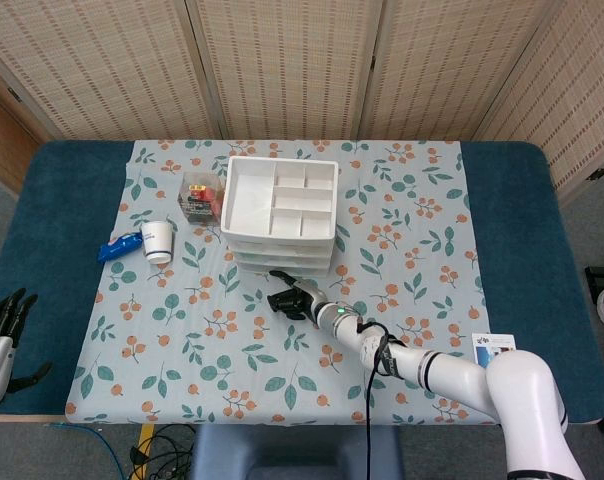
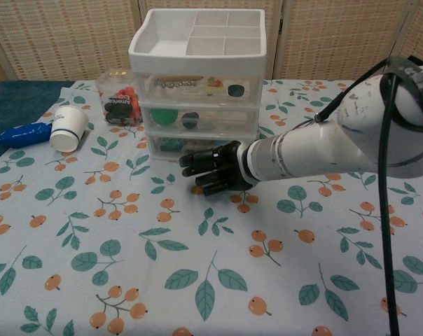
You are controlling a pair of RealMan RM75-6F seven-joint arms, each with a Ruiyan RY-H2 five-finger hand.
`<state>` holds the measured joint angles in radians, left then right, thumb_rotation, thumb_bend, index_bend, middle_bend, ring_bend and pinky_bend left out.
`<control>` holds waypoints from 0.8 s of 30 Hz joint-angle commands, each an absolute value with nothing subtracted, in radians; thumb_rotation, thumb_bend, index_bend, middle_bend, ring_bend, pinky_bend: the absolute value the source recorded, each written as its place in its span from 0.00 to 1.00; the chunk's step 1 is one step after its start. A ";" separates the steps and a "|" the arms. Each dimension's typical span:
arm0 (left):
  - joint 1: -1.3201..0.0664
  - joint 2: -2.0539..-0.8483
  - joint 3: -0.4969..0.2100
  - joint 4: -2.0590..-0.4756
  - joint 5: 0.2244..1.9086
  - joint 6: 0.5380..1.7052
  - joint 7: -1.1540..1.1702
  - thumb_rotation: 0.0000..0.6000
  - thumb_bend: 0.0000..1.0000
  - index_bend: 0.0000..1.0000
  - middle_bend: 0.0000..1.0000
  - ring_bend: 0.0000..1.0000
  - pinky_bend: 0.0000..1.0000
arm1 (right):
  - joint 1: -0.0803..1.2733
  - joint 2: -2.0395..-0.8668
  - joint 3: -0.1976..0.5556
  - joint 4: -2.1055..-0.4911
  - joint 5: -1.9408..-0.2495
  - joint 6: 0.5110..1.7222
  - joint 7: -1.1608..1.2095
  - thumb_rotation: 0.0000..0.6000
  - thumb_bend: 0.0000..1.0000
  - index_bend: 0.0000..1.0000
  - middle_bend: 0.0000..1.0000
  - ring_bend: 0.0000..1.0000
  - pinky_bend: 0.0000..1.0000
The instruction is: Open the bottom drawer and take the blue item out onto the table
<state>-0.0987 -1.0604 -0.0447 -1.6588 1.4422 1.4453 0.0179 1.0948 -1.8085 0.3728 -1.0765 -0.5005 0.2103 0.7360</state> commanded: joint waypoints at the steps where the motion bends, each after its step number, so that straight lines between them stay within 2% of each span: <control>1: -0.100 -1.061 -0.045 -1.658 1.442 1.443 0.018 1.00 0.18 0.04 0.00 0.03 0.09 | 1.101 -1.814 0.375 -1.066 -0.493 0.209 0.730 1.00 0.53 0.00 0.73 0.94 1.00; 24: -0.103 -1.064 -0.046 -1.648 1.438 1.432 0.012 1.00 0.18 0.04 0.00 0.03 0.09 | 1.140 -1.838 0.365 -1.017 -0.462 0.184 0.685 1.00 0.56 0.00 0.73 0.94 1.00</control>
<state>-0.1034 -1.0636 -0.0462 -1.6478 1.4379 1.4317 0.0119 1.1397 -1.8381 0.3649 -1.0172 -0.4622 0.1839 0.6849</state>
